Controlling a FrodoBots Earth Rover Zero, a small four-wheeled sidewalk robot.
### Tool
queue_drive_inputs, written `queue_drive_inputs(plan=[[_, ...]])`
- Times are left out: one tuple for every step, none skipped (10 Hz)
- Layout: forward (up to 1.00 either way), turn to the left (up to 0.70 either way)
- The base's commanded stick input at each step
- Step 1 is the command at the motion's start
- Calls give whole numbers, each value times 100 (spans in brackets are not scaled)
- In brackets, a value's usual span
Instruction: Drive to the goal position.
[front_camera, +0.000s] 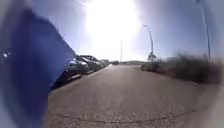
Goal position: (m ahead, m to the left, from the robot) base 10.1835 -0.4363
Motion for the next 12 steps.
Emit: queue_drive_inputs(plan=[[100, 0], [100, 0], [100, 0], [100, 0], [100, 0], [100, 0], [100, -2], [100, -20], [100, -38], [100, -40], [100, -40], [100, 0]])
